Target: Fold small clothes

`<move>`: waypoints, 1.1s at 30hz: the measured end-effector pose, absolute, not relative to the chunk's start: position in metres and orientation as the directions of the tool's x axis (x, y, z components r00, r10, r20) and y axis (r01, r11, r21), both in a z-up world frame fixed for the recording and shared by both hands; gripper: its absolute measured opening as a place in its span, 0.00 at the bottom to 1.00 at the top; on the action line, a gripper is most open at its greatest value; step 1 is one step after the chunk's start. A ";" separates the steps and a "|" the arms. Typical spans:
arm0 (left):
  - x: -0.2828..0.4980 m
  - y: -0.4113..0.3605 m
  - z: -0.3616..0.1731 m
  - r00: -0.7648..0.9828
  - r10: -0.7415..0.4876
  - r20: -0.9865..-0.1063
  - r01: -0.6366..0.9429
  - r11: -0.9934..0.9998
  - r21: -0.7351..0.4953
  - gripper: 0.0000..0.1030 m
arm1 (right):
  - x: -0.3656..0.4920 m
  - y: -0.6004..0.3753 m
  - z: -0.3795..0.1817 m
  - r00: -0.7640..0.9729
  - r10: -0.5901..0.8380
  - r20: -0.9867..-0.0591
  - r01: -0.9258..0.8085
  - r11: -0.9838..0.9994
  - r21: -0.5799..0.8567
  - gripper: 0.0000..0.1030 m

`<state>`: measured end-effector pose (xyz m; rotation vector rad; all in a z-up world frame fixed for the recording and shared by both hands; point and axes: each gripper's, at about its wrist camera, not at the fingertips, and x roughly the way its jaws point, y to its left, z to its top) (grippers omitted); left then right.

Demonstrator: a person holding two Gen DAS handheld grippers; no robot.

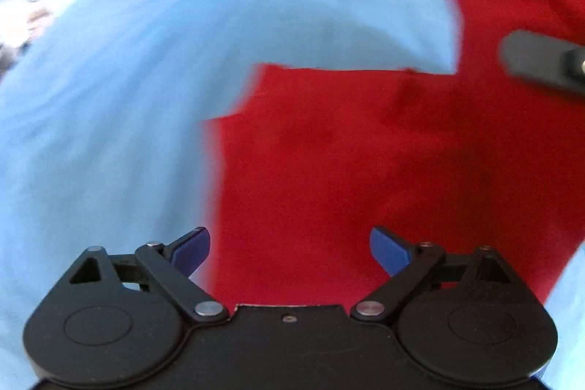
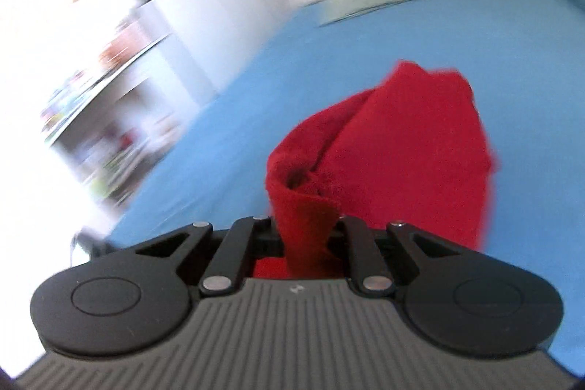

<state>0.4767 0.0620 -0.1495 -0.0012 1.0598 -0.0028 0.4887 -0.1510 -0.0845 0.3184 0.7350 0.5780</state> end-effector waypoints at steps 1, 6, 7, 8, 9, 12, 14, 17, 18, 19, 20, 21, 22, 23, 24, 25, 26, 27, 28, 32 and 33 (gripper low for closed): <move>0.469 0.082 -0.151 0.489 0.021 -0.872 -0.019 1.000 0.013 0.94 | 0.490 -0.126 -0.098 0.549 0.620 -0.560 -0.424 0.784 0.453 0.24; 0.438 0.147 -0.170 0.470 0.065 -0.880 -0.060 0.997 0.042 0.94 | 0.491 -0.063 -0.177 0.444 0.583 -0.680 -0.449 0.802 0.394 0.26; 0.433 0.154 -0.173 0.467 0.064 -0.882 -0.064 0.997 0.038 0.94 | 0.488 -0.062 -0.179 0.462 0.584 -0.668 -0.450 0.803 0.390 0.31; 0.429 0.159 -0.174 0.468 0.058 -0.882 -0.066 0.997 0.031 0.94 | 0.485 -0.061 -0.176 0.477 0.576 -0.663 -0.460 0.807 0.371 0.37; 0.426 0.162 -0.174 0.470 0.053 -0.881 -0.066 0.998 0.025 0.94 | 0.483 -0.059 -0.172 0.486 0.566 -0.666 -0.468 0.812 0.348 0.63; 0.418 0.167 -0.164 0.498 0.031 -0.867 -0.051 0.999 0.007 0.94 | 0.471 -0.071 -0.147 0.552 0.561 -0.617 -0.498 0.815 0.296 0.95; 0.411 0.168 -0.151 0.523 0.012 -0.852 -0.040 0.999 -0.011 0.94 | 0.464 -0.092 -0.129 0.574 0.562 -0.595 -0.498 0.817 0.291 0.95; 0.399 0.163 -0.133 0.554 -0.063 -0.830 -0.023 0.996 -0.091 0.94 | 0.441 -0.128 -0.112 0.633 0.495 -0.596 -0.448 0.861 0.239 0.96; 0.396 0.162 -0.128 0.558 -0.093 -0.825 -0.013 0.993 -0.121 0.94 | 0.431 -0.140 -0.110 0.652 0.452 -0.608 -0.425 0.883 0.201 0.96; 0.392 0.159 -0.123 0.561 -0.124 -0.819 0.001 0.989 -0.149 0.94 | 0.421 -0.147 -0.110 0.662 0.419 -0.622 -0.408 0.897 0.170 0.96; 0.388 0.154 -0.120 0.563 -0.148 -0.813 0.017 0.986 -0.168 0.94 | 0.413 -0.154 -0.113 0.663 0.392 -0.638 -0.396 0.907 0.145 0.96; 0.386 0.146 -0.116 0.565 -0.169 -0.808 0.034 0.983 -0.182 0.94 | 0.401 -0.161 -0.118 0.661 0.365 -0.656 -0.385 0.915 0.121 0.96; 0.386 0.140 -0.115 0.565 -0.181 -0.805 0.044 0.981 -0.190 0.94 | 0.395 -0.165 -0.125 0.652 0.338 -0.678 -0.374 0.922 0.100 0.96; 0.386 0.134 -0.114 0.564 -0.195 -0.803 0.052 0.978 -0.201 0.94 | 0.388 -0.168 -0.134 0.639 0.315 -0.702 -0.368 0.926 0.081 0.96; 0.388 0.129 -0.115 0.562 -0.209 -0.800 0.057 0.975 -0.215 0.94 | 0.381 -0.175 -0.145 0.631 0.291 -0.719 -0.355 0.933 0.066 0.95; 0.391 0.126 -0.117 0.559 -0.220 -0.799 0.061 0.973 -0.224 0.94 | 0.375 -0.176 -0.154 0.624 0.273 -0.732 -0.342 0.938 0.058 0.95; 0.394 0.122 -0.119 0.558 -0.224 -0.799 0.062 0.972 -0.229 0.93 | 0.373 -0.175 -0.163 0.617 0.263 -0.742 -0.332 0.942 0.057 0.94; 0.399 0.117 -0.121 0.557 -0.222 -0.800 0.059 0.972 -0.229 0.93 | 0.371 -0.174 -0.170 0.618 0.247 -0.746 -0.313 0.948 0.054 0.93; 0.405 0.113 -0.124 0.557 -0.219 -0.801 0.053 0.972 -0.230 0.93 | 0.370 -0.172 -0.175 0.622 0.232 -0.747 -0.297 0.954 0.049 0.93; 0.419 0.110 -0.124 0.561 -0.219 -0.798 0.013 0.966 -0.257 0.92 | 0.379 -0.160 -0.200 0.612 0.177 -0.771 -0.260 0.966 0.016 0.85; 0.423 0.111 -0.124 0.562 -0.221 -0.797 0.003 0.964 -0.265 0.92 | 0.381 -0.157 -0.205 0.609 0.165 -0.776 -0.255 0.967 0.005 0.80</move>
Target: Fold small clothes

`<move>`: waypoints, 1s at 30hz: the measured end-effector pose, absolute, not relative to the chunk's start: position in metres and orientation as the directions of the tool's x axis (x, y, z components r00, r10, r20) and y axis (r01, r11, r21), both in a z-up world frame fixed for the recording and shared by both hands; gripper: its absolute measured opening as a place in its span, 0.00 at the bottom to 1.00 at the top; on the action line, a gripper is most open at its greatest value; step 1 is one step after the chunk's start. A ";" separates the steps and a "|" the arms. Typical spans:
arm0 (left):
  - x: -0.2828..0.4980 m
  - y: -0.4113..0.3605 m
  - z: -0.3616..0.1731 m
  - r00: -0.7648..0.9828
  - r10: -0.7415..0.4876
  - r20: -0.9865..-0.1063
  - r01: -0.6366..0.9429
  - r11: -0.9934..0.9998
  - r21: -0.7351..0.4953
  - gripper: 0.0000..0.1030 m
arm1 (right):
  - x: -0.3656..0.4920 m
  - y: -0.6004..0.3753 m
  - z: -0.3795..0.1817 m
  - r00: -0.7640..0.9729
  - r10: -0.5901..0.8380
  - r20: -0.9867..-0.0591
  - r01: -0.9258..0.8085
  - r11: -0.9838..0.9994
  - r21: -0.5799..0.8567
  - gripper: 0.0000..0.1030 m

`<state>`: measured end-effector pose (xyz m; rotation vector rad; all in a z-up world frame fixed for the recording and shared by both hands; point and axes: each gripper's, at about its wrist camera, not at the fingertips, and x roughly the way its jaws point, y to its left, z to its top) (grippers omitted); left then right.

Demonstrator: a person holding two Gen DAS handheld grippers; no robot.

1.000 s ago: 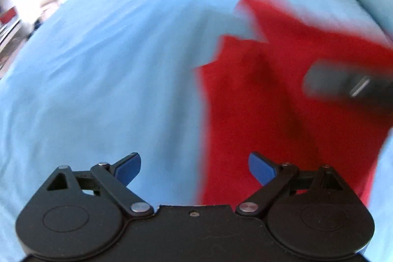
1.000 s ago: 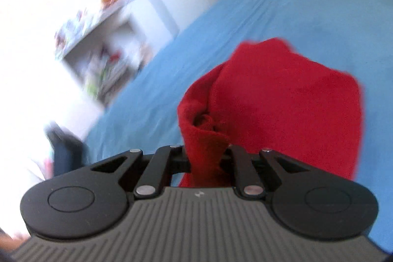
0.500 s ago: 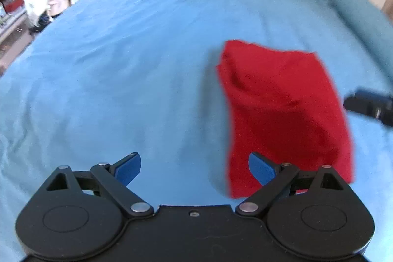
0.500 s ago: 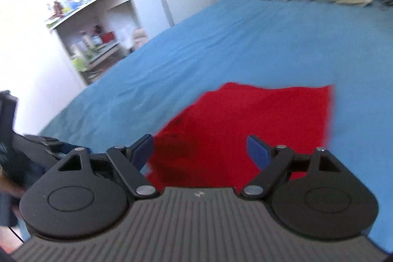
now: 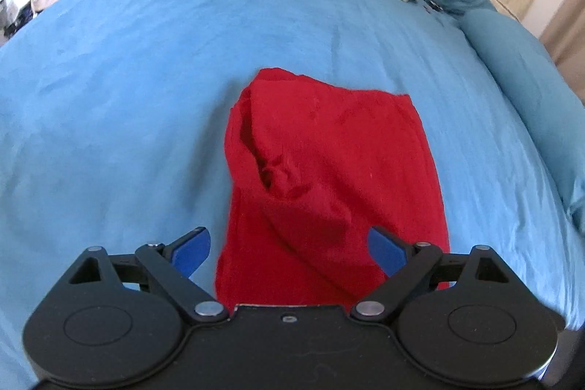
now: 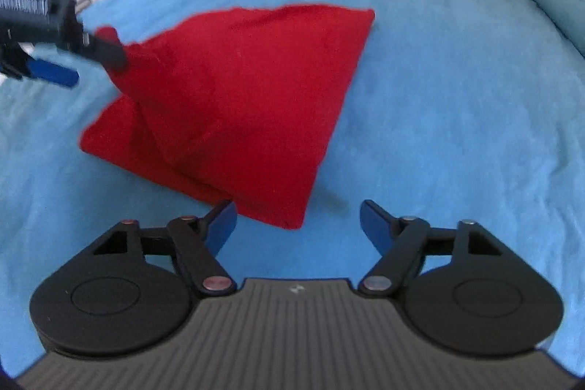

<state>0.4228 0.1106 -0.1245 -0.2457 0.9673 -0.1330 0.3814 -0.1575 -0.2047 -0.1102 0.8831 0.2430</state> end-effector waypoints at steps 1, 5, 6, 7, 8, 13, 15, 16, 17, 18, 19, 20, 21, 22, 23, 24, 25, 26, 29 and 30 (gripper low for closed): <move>0.426 0.111 -0.124 0.564 -0.221 -0.796 -0.006 0.962 -0.272 0.92 | 0.381 -0.160 -0.207 0.611 0.160 -0.775 -0.253 0.968 0.001 0.79; 0.431 0.109 -0.121 0.573 -0.221 -0.789 -0.012 0.961 -0.277 0.91 | 0.386 -0.159 -0.204 0.643 0.150 -0.751 -0.226 0.974 0.001 0.79; 0.435 0.107 -0.122 0.573 -0.220 -0.789 -0.010 0.961 -0.276 0.91 | 0.386 -0.159 -0.203 0.652 0.142 -0.745 -0.217 0.976 -0.003 0.79; 0.435 0.106 -0.122 0.572 -0.220 -0.790 -0.008 0.962 -0.274 0.91 | 0.385 -0.158 -0.202 0.654 0.135 -0.744 -0.212 0.977 -0.010 0.79; 0.435 0.105 -0.123 0.571 -0.220 -0.791 -0.006 0.962 -0.272 0.91 | 0.386 -0.158 -0.202 0.658 0.129 -0.742 -0.211 0.977 -0.018 0.79; 0.436 0.107 -0.128 0.562 -0.214 -0.799 -0.023 0.962 -0.273 0.91 | 0.379 -0.149 -0.192 0.691 0.159 -0.705 -0.225 0.974 0.000 0.72; 0.436 0.109 -0.129 0.561 -0.219 -0.798 -0.027 0.959 -0.283 0.91 | 0.376 -0.146 -0.187 0.699 0.153 -0.698 -0.228 0.973 -0.015 0.72; 0.436 0.109 -0.128 0.561 -0.221 -0.798 -0.027 0.958 -0.284 0.91 | 0.375 -0.146 -0.186 0.700 0.153 -0.697 -0.225 0.974 -0.012 0.72; 0.436 0.109 -0.128 0.560 -0.222 -0.798 -0.026 0.958 -0.284 0.91 | 0.376 -0.147 -0.187 0.702 0.154 -0.695 -0.220 0.975 -0.007 0.72; 0.436 0.109 -0.128 0.559 -0.223 -0.799 -0.022 0.959 -0.284 0.91 | 0.377 -0.147 -0.188 0.702 0.148 -0.696 -0.214 0.977 -0.008 0.72; 0.437 0.109 -0.128 0.557 -0.224 -0.800 -0.018 0.960 -0.281 0.91 | 0.380 -0.146 -0.191 0.697 0.139 -0.703 -0.210 0.977 -0.016 0.72; 0.437 0.109 -0.128 0.558 -0.223 -0.800 -0.017 0.960 -0.279 0.91 | 0.379 -0.144 -0.194 0.685 0.137 -0.716 -0.222 0.975 -0.025 0.72; 0.437 0.108 -0.128 0.558 -0.223 -0.799 -0.017 0.960 -0.280 0.91 | 0.381 -0.141 -0.200 0.672 0.131 -0.729 -0.241 0.969 -0.048 0.72; 0.438 0.108 -0.129 0.557 -0.226 -0.799 -0.017 0.959 -0.284 0.91 | 0.383 -0.137 -0.203 0.672 0.121 -0.730 -0.252 0.965 -0.072 0.71; 0.439 0.108 -0.129 0.555 -0.228 -0.800 -0.018 0.958 -0.286 0.91 | 0.383 -0.136 -0.205 0.679 0.118 -0.724 -0.259 0.962 -0.087 0.70; 0.440 0.107 -0.130 0.554 -0.228 -0.801 -0.016 0.959 -0.284 0.91 | 0.384 -0.135 -0.206 0.686 0.120 -0.718 -0.261 0.961 -0.089 0.66; 0.441 0.107 -0.131 0.552 -0.227 -0.802 -0.012 0.960 -0.281 0.91 | 0.385 -0.134 -0.205 0.696 0.115 -0.709 -0.257 0.961 -0.096 0.57; 0.441 0.106 -0.132 0.552 -0.224 -0.803 -0.010 0.961 -0.275 0.91 | 0.385 -0.133 -0.203 0.708 0.105 -0.699 -0.250 0.962 -0.109 0.50; 0.440 0.107 -0.132 0.550 -0.224 -0.804 -0.010 0.962 -0.274 0.90 | 0.386 -0.146 -0.182 0.763 0.104 -0.638 -0.161 0.986 -0.031 0.26; 0.438 0.107 -0.131 0.551 -0.225 -0.804 -0.012 0.961 -0.277 0.90 | 0.387 -0.156 -0.174 0.772 0.099 -0.628 -0.110 0.994 0.022 0.25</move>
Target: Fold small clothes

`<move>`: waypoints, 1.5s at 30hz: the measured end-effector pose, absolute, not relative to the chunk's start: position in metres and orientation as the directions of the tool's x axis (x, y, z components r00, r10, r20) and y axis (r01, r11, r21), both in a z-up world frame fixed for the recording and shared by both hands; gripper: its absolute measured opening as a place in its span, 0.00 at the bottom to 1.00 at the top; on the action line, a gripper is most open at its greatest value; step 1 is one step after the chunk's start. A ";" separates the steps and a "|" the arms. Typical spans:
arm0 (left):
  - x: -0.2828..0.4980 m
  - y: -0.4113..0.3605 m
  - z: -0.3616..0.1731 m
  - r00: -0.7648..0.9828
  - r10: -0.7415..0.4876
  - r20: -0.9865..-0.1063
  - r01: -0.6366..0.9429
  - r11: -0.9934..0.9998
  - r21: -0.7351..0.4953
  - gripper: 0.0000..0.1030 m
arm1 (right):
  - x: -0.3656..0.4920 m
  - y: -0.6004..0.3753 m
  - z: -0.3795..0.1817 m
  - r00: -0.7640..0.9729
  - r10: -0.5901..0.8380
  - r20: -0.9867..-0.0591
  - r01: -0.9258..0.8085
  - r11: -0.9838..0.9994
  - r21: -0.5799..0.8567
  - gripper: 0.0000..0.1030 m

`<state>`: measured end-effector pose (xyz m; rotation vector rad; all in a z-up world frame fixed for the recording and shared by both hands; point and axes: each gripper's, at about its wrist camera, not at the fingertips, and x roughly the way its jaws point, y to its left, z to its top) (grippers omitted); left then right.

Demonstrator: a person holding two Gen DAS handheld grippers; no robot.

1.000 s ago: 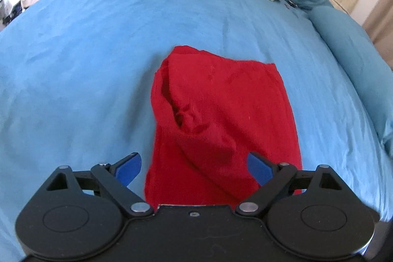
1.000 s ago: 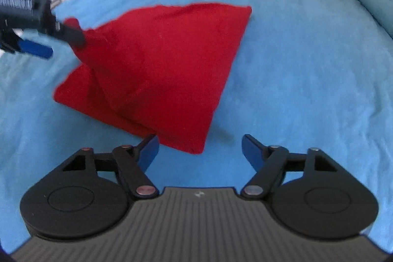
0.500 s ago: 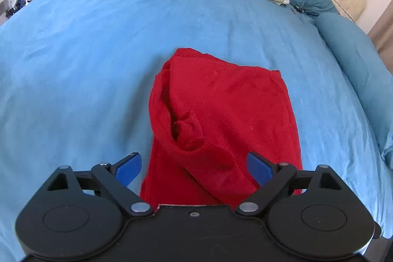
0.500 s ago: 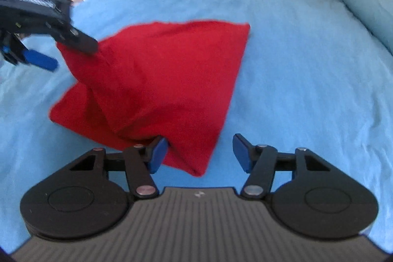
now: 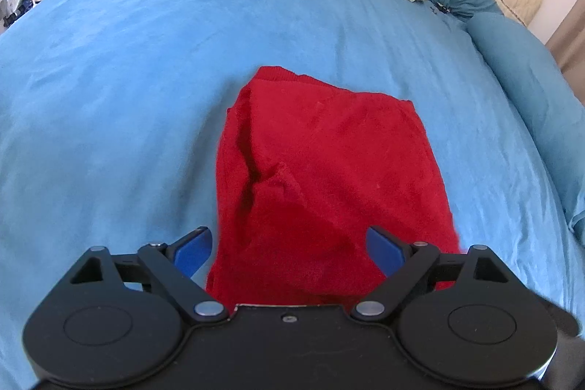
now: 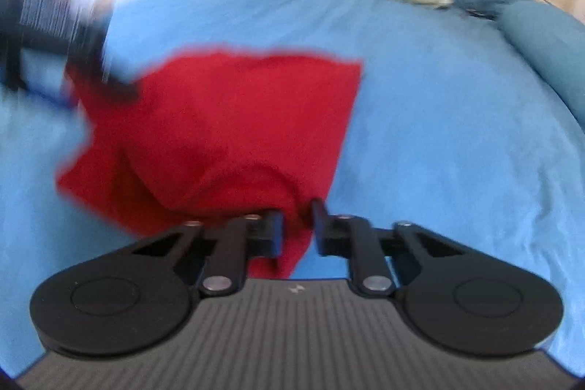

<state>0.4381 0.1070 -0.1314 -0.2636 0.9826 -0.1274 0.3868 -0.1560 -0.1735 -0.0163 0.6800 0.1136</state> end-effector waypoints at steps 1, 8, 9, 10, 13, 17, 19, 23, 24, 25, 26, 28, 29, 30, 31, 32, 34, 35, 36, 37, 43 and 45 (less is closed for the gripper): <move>0.436 0.108 -0.131 0.551 -0.224 -0.804 -0.015 0.960 -0.278 0.90 | 0.387 -0.166 -0.169 0.774 0.090 -0.627 -0.067 0.996 0.061 0.25; 0.420 0.103 -0.164 0.482 -0.126 -0.867 -0.034 0.986 -0.162 0.86 | 0.384 -0.189 -0.204 0.667 0.126 -0.734 -0.052 0.991 0.122 0.25; 0.419 0.103 -0.168 0.475 -0.123 -0.871 -0.034 0.987 -0.158 0.85 | 0.381 -0.188 -0.205 0.667 0.131 -0.733 -0.079 0.991 0.105 0.26; 0.417 0.103 -0.171 0.477 -0.122 -0.871 -0.033 0.987 -0.156 0.85 | 0.380 -0.188 -0.206 0.669 0.130 -0.732 -0.098 0.991 0.086 0.26; 0.416 0.105 -0.179 0.464 -0.031 -0.885 -0.049 0.997 -0.061 0.87 | 0.379 -0.198 -0.209 0.666 0.133 -0.734 -0.109 0.991 0.081 0.40; 0.412 0.121 -0.185 0.439 -0.030 -0.898 -0.089 0.993 -0.076 0.89 | 0.378 -0.213 -0.204 0.634 0.168 -0.754 -0.137 0.985 0.104 0.55; 0.409 0.120 -0.179 0.436 -0.007 -0.900 -0.058 0.998 -0.036 0.89 | 0.377 -0.218 -0.194 0.619 0.167 -0.767 -0.154 0.984 0.090 0.69; 0.404 0.122 -0.153 0.462 -0.048 -0.885 -0.020 0.998 -0.065 0.89 | 0.381 -0.234 -0.166 0.614 0.235 -0.753 -0.170 0.972 0.165 0.97; 0.405 0.123 -0.143 0.485 -0.087 -0.870 0.005 0.995 -0.096 0.94 | 0.387 -0.237 -0.158 0.617 0.263 -0.742 -0.178 0.965 0.193 1.00; 0.407 0.123 -0.136 0.501 -0.115 -0.858 0.026 0.993 -0.118 0.97 | 0.392 -0.239 -0.151 0.616 0.281 -0.736 -0.185 0.960 0.213 1.00; 0.413 0.122 -0.129 0.515 -0.142 -0.845 0.046 0.989 -0.138 1.00 | 0.401 -0.239 -0.144 0.615 0.301 -0.728 -0.191 0.954 0.233 1.00; 0.429 0.122 -0.123 0.520 -0.201 -0.830 0.077 0.979 -0.188 1.00 | 0.423 -0.239 -0.135 0.608 0.334 -0.720 -0.197 0.942 0.272 1.00; 0.441 0.123 -0.124 0.516 -0.226 -0.826 0.085 0.973 -0.214 1.00 | 0.437 -0.237 -0.134 0.597 0.347 -0.723 -0.191 0.937 0.291 1.00; 0.452 0.122 -0.127 0.510 -0.244 -0.825 0.087 0.969 -0.233 1.00 | 0.453 -0.235 -0.136 0.581 0.351 -0.734 -0.174 0.935 0.310 1.00; 0.464 0.123 -0.132 0.502 -0.265 -0.823 0.087 0.963 -0.257 1.00 | 0.469 -0.233 -0.140 0.551 0.358 -0.754 -0.153 0.931 0.331 1.00; 0.474 0.125 -0.138 0.488 -0.287 -0.824 0.083 0.955 -0.284 0.99 | 0.484 -0.230 -0.145 0.520 0.374 -0.768 -0.139 0.924 0.356 1.00; 0.493 0.129 -0.151 0.463 -0.323 -0.825 0.058 0.940 -0.336 0.96 | 0.510 -0.226 -0.161 0.458 0.421 -0.783 -0.103 0.900 0.423 1.00; 0.500 0.131 -0.157 0.455 -0.331 -0.826 0.043 0.935 -0.351 0.91 | 0.520 -0.225 -0.170 0.432 0.440 -0.788 -0.082 0.889 0.451 1.00; 0.506 0.136 -0.162 0.449 -0.339 -0.827 0.028 0.930 -0.366 0.89 | 0.529 -0.224 -0.178 0.412 0.460 -0.786 -0.068 0.876 0.477 1.00; 0.510 0.138 -0.168 0.443 -0.345 -0.827 0.016 0.926 -0.378 0.88 | 0.538 -0.222 -0.187 0.397 0.473 -0.786 -0.054 0.868 0.495 1.00; 0.518 0.136 -0.183 0.429 -0.348 -0.833 0.021 0.926 -0.376 0.85 | 0.564 -0.222 -0.214 0.374 0.492 -0.786 -0.004 0.848 0.529 0.99; 0.516 0.135 -0.183 0.433 -0.346 -0.832 0.036 0.929 -0.368 0.81 | 0.564 -0.220 -0.213 0.377 0.498 -0.781 -0.015 0.846 0.533 0.99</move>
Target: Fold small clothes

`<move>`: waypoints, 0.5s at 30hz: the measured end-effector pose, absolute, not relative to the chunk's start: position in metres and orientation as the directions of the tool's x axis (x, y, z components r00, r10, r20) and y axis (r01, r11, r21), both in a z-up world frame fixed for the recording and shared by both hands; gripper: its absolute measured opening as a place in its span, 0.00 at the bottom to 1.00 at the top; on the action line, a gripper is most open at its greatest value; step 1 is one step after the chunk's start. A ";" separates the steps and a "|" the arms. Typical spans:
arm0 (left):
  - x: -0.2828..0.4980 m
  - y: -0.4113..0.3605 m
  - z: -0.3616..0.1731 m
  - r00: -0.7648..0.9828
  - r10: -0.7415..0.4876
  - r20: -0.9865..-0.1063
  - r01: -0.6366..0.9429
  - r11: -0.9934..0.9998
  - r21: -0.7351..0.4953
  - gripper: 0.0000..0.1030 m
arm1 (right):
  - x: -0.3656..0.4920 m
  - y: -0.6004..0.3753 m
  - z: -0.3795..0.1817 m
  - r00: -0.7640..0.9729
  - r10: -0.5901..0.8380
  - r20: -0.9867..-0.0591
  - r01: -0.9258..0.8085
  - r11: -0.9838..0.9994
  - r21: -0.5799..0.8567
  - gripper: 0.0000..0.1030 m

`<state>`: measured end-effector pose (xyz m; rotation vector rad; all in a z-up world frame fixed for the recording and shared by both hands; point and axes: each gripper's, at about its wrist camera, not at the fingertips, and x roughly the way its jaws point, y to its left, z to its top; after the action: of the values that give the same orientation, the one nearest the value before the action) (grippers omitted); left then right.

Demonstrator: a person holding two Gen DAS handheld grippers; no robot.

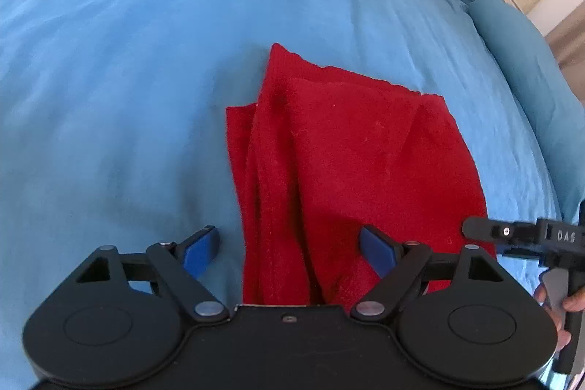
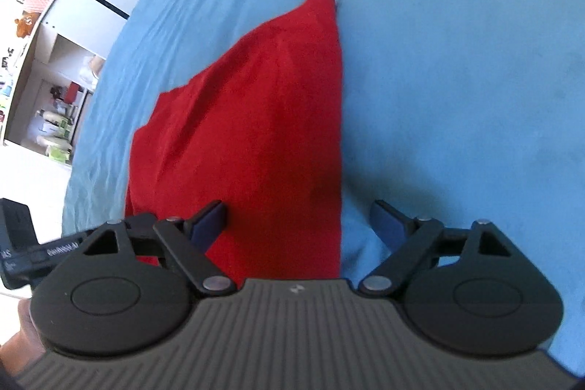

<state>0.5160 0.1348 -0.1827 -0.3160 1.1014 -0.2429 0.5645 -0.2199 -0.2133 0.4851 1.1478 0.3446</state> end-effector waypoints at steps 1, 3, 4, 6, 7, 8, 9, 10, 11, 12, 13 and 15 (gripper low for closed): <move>0.515 0.134 -0.182 0.433 -0.346 -0.832 0.045 0.931 -0.363 0.78 | 0.566 -0.217 -0.212 0.375 0.498 -0.781 -0.028 0.849 0.528 0.96; 0.514 0.131 -0.179 0.425 -0.368 -0.827 0.060 0.923 -0.380 0.56 | 0.566 -0.212 -0.208 0.370 0.511 -0.776 -0.067 0.848 0.526 0.79; 0.514 0.130 -0.177 0.422 -0.374 -0.826 0.057 0.920 -0.387 0.53 | 0.566 -0.209 -0.206 0.367 0.511 -0.777 -0.078 0.850 0.521 0.78; 0.513 0.126 -0.173 0.422 -0.354 -0.835 0.066 0.930 -0.361 0.45 | 0.563 -0.205 -0.203 0.368 0.491 -0.790 -0.082 0.863 0.499 0.74; 0.513 0.124 -0.172 0.424 -0.345 -0.838 0.063 0.934 -0.352 0.43 | 0.565 -0.204 -0.204 0.369 0.483 -0.794 -0.076 0.867 0.492 0.68; 0.512 0.124 -0.170 0.425 -0.338 -0.840 0.055 0.936 -0.348 0.37 | 0.564 -0.204 -0.203 0.372 0.481 -0.794 -0.075 0.868 0.491 0.62; 0.511 0.123 -0.168 0.428 -0.328 -0.842 0.044 0.938 -0.343 0.30 | 0.564 -0.203 -0.200 0.378 0.486 -0.788 -0.082 0.865 0.494 0.47; 0.511 0.121 -0.165 0.434 -0.316 -0.843 0.038 0.942 -0.334 0.27 | 0.562 -0.203 -0.197 0.384 0.487 -0.784 -0.090 0.865 0.493 0.43; 0.510 0.120 -0.161 0.441 -0.305 -0.844 0.037 0.946 -0.323 0.22 | 0.561 -0.198 -0.193 0.394 0.479 -0.785 -0.104 0.871 0.479 0.42; 0.508 0.117 -0.156 0.448 -0.293 -0.845 0.042 0.951 -0.308 0.21 | 0.559 -0.195 -0.188 0.405 0.470 -0.784 -0.123 0.878 0.463 0.40; 0.505 0.113 -0.150 0.455 -0.280 -0.845 0.051 0.956 -0.289 0.20 | 0.557 -0.192 -0.182 0.416 0.464 -0.782 -0.139 0.882 0.450 0.39; 0.498 0.108 -0.139 0.469 -0.267 -0.842 0.068 0.961 -0.267 0.19 | 0.550 -0.190 -0.169 0.437 0.466 -0.769 -0.159 0.882 0.444 0.38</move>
<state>0.4984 0.1081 -0.1392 -0.2068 1.0648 -0.2073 0.5504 -0.1895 -0.1685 0.3280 1.0518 0.3978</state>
